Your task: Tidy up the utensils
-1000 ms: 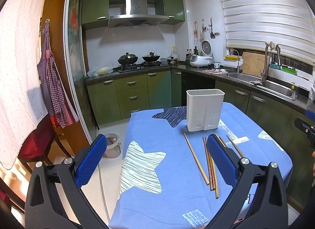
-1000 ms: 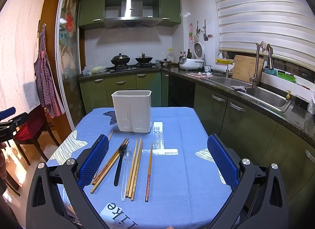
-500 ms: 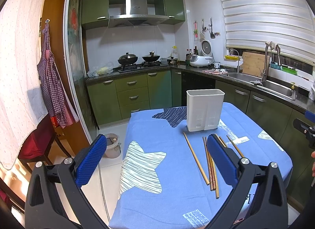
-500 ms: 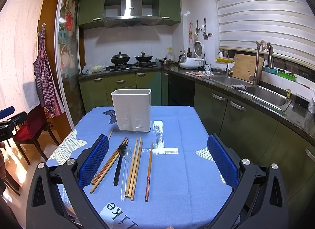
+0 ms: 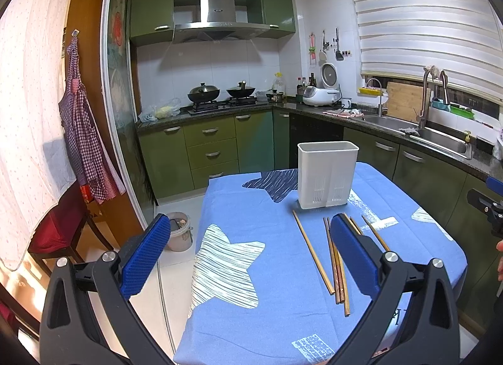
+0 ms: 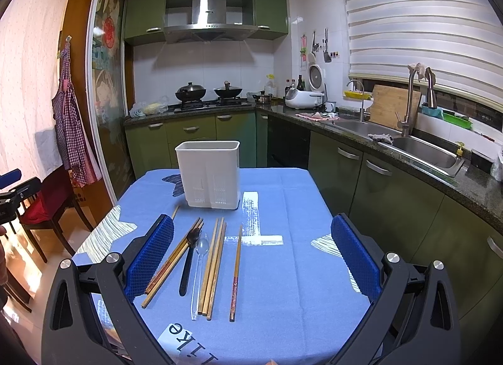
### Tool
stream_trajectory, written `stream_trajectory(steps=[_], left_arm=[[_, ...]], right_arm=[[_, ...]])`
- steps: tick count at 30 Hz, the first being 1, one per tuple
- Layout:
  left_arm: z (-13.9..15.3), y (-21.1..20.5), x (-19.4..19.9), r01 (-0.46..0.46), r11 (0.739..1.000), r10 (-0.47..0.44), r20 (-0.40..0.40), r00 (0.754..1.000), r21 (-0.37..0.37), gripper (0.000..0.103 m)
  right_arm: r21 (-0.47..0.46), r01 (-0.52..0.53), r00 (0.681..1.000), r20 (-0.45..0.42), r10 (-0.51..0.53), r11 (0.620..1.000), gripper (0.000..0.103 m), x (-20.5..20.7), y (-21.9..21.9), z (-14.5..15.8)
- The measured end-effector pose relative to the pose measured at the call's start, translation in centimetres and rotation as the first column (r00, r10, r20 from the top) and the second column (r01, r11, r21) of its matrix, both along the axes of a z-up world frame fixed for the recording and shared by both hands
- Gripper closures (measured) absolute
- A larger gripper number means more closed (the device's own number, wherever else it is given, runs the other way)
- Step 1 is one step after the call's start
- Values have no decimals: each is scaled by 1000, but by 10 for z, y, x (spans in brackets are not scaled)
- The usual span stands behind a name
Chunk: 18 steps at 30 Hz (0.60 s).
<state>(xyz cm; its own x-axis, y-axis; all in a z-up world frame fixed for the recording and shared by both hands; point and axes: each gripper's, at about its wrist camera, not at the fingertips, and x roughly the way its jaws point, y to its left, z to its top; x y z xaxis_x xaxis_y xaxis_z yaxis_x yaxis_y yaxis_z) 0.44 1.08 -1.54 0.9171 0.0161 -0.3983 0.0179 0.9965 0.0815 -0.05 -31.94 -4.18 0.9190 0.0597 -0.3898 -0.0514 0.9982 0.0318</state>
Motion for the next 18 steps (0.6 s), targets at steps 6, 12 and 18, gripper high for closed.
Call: stream_trajectory(steps=[6,12,18], left_arm=[[-13,-9,40,32,999,-33,-126,991,-13,6],[-57,-37,114,66,998,-68,-338,938,-19,6],[-97,-82,167,160,984,-180,-513,840,-82,6]], right_arm=[[-51,-17,995,-100,12,999,4,37,-2,-7],[-84,-65,953,-301,37,994,4,105,-7,-33],[-56,-151,889,-445,111,987,4,156,0,-63]])
